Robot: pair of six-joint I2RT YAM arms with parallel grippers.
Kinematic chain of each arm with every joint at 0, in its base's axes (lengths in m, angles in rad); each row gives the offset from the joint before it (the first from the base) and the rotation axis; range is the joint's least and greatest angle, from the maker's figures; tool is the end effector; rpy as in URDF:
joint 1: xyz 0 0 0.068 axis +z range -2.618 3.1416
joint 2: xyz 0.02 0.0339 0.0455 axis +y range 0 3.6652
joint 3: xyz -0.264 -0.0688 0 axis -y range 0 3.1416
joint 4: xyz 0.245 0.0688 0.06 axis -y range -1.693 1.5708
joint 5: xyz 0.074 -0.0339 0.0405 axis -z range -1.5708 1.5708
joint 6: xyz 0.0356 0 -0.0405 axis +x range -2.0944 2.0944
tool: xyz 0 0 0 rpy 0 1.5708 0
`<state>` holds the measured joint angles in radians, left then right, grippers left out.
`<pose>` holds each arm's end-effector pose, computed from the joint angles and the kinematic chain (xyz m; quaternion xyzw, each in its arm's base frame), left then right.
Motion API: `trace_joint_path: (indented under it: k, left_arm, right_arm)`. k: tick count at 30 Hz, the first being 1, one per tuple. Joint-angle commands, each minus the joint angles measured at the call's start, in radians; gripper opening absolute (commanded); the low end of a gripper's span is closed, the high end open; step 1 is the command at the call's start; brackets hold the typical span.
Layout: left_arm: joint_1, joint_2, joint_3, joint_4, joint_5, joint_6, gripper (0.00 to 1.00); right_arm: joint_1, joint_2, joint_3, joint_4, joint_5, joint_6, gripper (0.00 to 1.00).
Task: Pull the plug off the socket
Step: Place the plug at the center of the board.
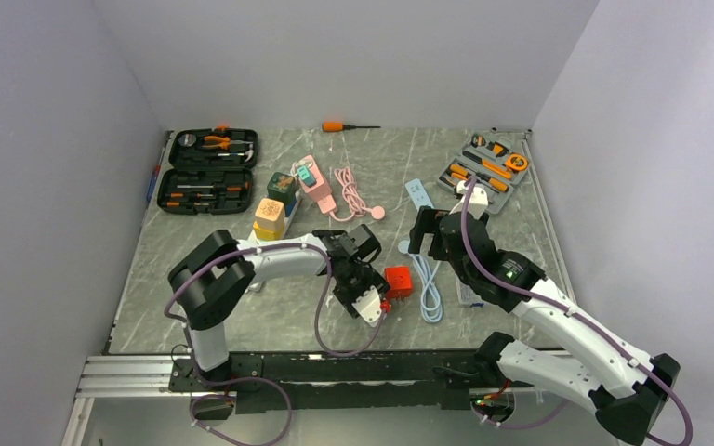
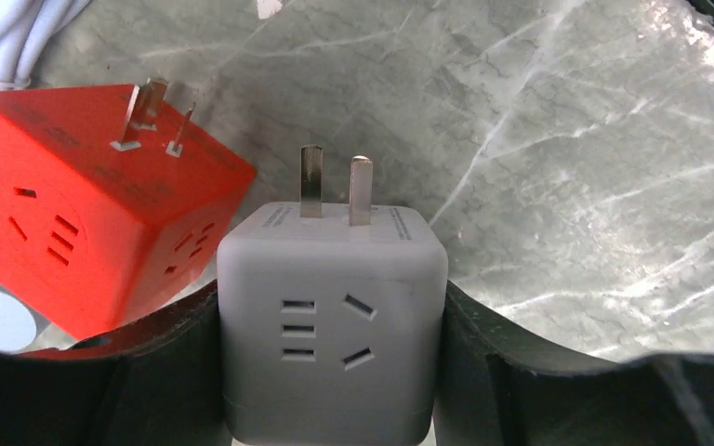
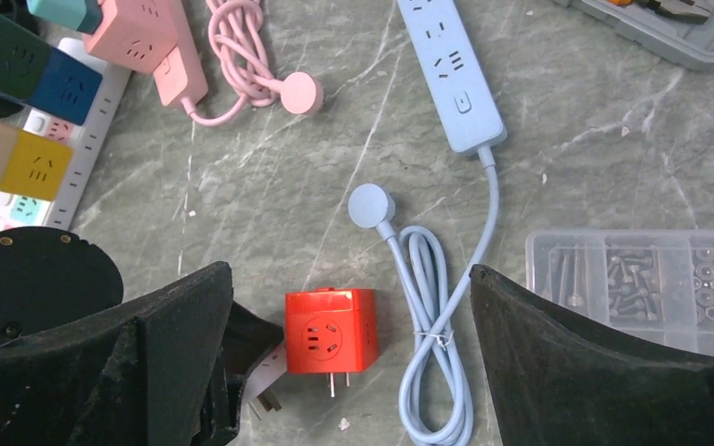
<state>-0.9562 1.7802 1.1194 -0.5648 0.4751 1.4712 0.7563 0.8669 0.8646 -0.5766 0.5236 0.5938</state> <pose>0.1833 -0.2879 0.1693 0.9112 0.2968 -0.1817 0.2205 0.1446 0.1120 0.3168 0.0538 0.8567 0.1095 0.5011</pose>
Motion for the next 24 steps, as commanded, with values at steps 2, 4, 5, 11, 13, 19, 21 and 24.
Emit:
trace_joint_path:
  k: [2,4,5,11,13,19,21,24]
  left_arm:
    - [-0.007,0.08,0.073,-0.01,-0.015,0.014,0.0]
    - [-0.009,0.114,0.102,-0.009,-0.01,0.014,0.0]
    - [-0.012,0.126,0.118,-0.013,0.0,0.015,0.0]
    - [-0.074,0.196,0.221,-0.016,0.045,-0.109,0.0]
    - [-0.09,0.213,0.237,0.008,0.051,-0.171,0.0]
    - [-0.11,0.273,0.35,-0.029,0.058,-0.435,0.14]
    - [-0.117,0.255,0.329,-0.018,0.066,-0.481,0.26]
    - [-0.127,0.236,0.306,-0.002,0.06,-0.55,0.46]
  right_arm:
    - [-0.02,-0.016,-0.001,0.011,0.001,-0.025,1.0]
    - [-0.027,-0.023,-0.008,0.027,-0.011,-0.03,1.0]
    - [-0.032,-0.024,-0.009,0.03,-0.014,-0.032,1.0]
    - [-0.052,-0.009,-0.004,0.029,-0.018,-0.042,1.0]
    - [-0.067,-0.006,-0.007,0.025,-0.015,-0.042,1.0]
    - [-0.112,0.004,-0.007,0.028,-0.068,-0.044,1.0]
    - [-0.122,0.007,-0.011,0.031,-0.082,-0.046,1.0]
    - [-0.133,0.014,-0.012,0.032,-0.094,-0.044,1.0]
